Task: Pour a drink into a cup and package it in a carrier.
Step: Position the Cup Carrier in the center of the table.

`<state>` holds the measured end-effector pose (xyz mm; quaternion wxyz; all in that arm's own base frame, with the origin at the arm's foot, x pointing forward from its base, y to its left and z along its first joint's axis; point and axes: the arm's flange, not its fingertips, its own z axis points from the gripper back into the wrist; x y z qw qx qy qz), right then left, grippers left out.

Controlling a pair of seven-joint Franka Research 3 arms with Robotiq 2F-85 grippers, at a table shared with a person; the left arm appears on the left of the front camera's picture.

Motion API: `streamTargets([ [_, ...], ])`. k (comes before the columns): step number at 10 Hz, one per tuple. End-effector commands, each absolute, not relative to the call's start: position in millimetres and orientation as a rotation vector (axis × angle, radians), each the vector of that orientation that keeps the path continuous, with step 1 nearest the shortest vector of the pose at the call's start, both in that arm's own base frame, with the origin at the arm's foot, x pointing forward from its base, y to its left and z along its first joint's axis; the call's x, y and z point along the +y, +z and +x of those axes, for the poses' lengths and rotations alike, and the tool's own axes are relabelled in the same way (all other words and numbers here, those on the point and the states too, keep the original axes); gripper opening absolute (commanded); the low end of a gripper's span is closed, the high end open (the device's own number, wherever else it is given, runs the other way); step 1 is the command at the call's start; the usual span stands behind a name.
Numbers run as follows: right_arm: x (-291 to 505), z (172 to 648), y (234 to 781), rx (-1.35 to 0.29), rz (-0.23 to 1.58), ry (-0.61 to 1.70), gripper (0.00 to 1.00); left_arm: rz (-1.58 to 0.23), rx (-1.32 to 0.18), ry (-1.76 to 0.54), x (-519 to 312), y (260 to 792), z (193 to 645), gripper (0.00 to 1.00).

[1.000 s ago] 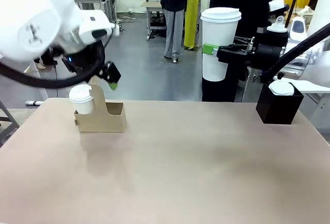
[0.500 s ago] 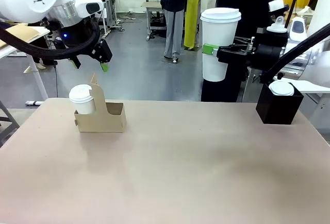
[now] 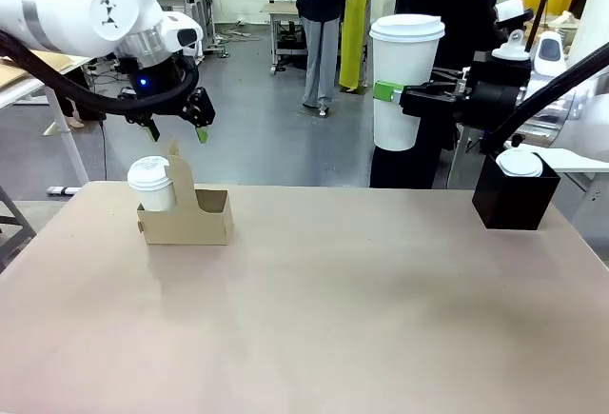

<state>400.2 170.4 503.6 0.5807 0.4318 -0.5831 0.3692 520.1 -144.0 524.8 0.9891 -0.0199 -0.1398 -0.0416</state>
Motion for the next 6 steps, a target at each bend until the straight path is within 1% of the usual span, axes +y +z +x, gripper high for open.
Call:
streamTargets([
  [1,173,403,510,-1.369,1.011,0.849,0.8,-0.039,-0.268,-0.03,-140,524,527,1.0],
  [4,173,403,510,-1.369,1.011,0.849,0.8,-0.033,-0.262,0.018,-134,514,533,1.0],
  [5,173,403,510,-1.369,1.011,0.849,0.8,-0.021,-0.251,0.023,-131,510,535,0.44],
  [6,173,403,510,-1.369,1.011,0.849,0.8,-0.03,-0.251,0.028,-131,508,535,0.44],
])
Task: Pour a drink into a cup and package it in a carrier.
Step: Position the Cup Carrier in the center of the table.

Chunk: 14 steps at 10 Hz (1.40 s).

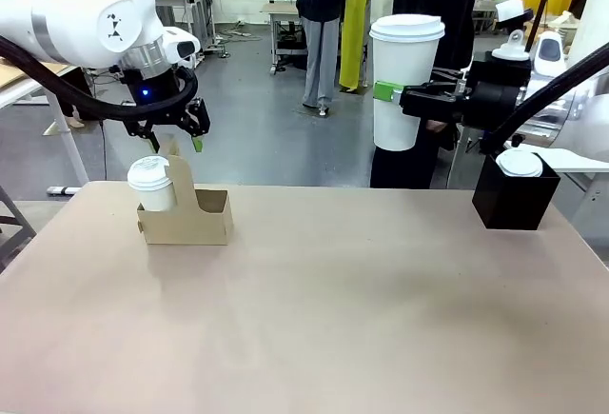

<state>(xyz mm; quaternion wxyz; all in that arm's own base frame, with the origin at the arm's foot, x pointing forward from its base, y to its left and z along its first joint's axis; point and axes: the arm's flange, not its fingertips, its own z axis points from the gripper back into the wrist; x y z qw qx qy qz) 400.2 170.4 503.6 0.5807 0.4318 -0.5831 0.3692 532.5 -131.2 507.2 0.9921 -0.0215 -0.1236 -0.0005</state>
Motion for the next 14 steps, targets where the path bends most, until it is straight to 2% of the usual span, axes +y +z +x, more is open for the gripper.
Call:
streamTargets([
  [1,173.0,402.7,509.7,-1.369,1.011,0.849,0.8,-0.028,-0.251,0.031,-132.5,508.0,533.9,0.0],
  [2,173.0,402.7,509.7,-1.369,1.011,0.849,0.8,-0.027,-0.25,0.034,-137.0,509.6,532.1,0.39],
  [3,173.0,402.7,509.7,-1.369,1.011,0.849,0.8,-0.009,-0.251,0.047,-137.6,509.7,531.9,0.0],
  [9,173.0,402.7,509.7,-1.369,1.011,0.849,0.8,0.037,-0.234,0.071,-137.4,508.3,530.8,0.0],
  [10,173.0,402.7,509.7,-1.369,1.011,0.849,0.8,0.023,-0.183,0.09,-138.4,508.3,530.7,0.0],
  [11,173.0,402.7,509.7,-1.369,1.011,0.849,0.8,-0.005,-0.243,0.051,-133.5,505.1,531.8,0.0],
  [14,173.0,402.7,509.7,-1.369,1.011,0.849,0.8,-0.001,-0.23,0.054,-134.6,505.7,530.9,0.02],
])
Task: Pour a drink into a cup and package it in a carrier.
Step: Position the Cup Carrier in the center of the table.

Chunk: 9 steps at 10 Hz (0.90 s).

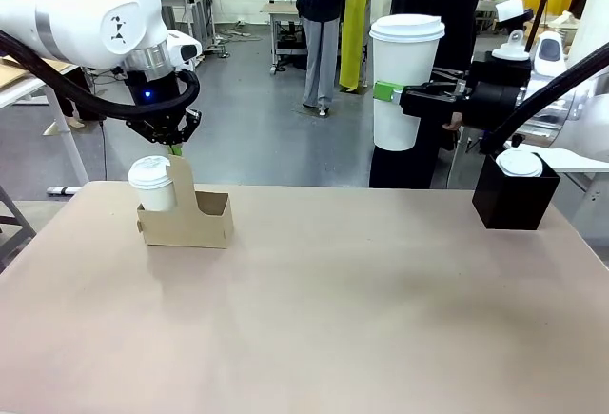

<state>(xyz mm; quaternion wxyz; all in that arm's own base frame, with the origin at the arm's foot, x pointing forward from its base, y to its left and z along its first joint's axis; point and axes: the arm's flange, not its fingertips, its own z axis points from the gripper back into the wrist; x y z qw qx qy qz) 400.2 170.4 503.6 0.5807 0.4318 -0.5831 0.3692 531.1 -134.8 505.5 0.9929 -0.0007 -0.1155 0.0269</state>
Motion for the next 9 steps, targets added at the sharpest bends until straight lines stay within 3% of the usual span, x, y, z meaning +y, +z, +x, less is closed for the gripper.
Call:
streamTargets([
  [1,173,403,510,-1.369,1.011,0.849,0.8,-0.015,-0.262,0.068,-140,520,514,0.02],
  [5,173,403,510,-1.369,1.011,0.849,0.8,-0.105,-0.285,0.136,-192,564,424,0.02],
  [9,173,403,510,-1.369,1.011,0.849,0.8,-0.178,-0.29,0.085,-270,561,344,0.02],
])
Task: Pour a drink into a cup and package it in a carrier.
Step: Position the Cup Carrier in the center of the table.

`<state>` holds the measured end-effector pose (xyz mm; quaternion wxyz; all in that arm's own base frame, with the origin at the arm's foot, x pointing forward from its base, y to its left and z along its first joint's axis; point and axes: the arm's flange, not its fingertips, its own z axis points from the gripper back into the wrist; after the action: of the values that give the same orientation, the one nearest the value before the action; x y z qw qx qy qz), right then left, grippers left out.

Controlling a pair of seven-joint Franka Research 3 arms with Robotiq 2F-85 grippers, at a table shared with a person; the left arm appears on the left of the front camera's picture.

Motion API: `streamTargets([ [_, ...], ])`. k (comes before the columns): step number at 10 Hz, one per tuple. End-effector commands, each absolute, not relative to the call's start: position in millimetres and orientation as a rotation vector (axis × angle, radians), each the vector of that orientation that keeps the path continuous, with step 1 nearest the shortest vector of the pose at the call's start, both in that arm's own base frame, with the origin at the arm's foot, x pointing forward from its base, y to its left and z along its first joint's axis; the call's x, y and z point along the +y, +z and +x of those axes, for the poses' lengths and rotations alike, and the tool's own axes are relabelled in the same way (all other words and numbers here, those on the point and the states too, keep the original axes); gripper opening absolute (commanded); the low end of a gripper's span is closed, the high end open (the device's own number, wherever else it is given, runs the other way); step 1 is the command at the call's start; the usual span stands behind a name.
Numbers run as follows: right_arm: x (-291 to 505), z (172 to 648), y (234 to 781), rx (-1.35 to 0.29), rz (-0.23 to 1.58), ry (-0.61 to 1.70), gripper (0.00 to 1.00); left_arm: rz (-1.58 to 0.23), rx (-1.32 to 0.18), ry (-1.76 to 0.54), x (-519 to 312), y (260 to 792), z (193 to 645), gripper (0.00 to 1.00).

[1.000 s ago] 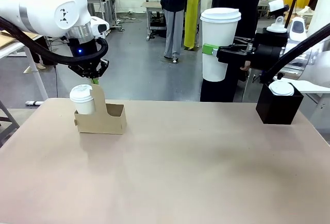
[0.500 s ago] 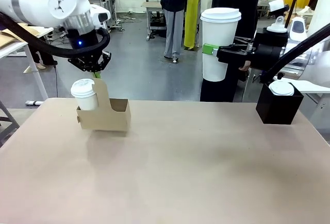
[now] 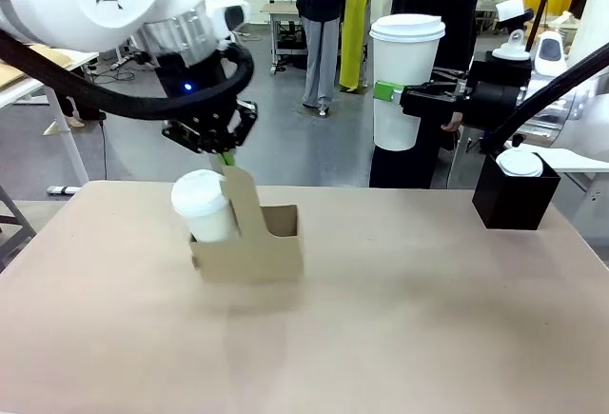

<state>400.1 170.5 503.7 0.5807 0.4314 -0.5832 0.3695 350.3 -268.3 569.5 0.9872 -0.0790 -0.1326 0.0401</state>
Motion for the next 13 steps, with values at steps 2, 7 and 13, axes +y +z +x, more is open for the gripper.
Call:
streamTargets([
  [2,173,403,510,-1.369,1.011,0.849,0.8,-0.187,-0.317,0.07,-294,552,321,0.02],
  [7,173,403,510,-1.369,1.011,0.849,0.8,-0.127,-0.299,0.023,-337,527,315,0.02],
  [13,173,403,510,-1.369,1.011,0.849,0.8,-0.049,-0.27,0.018,-370,498,329,0.02],
])
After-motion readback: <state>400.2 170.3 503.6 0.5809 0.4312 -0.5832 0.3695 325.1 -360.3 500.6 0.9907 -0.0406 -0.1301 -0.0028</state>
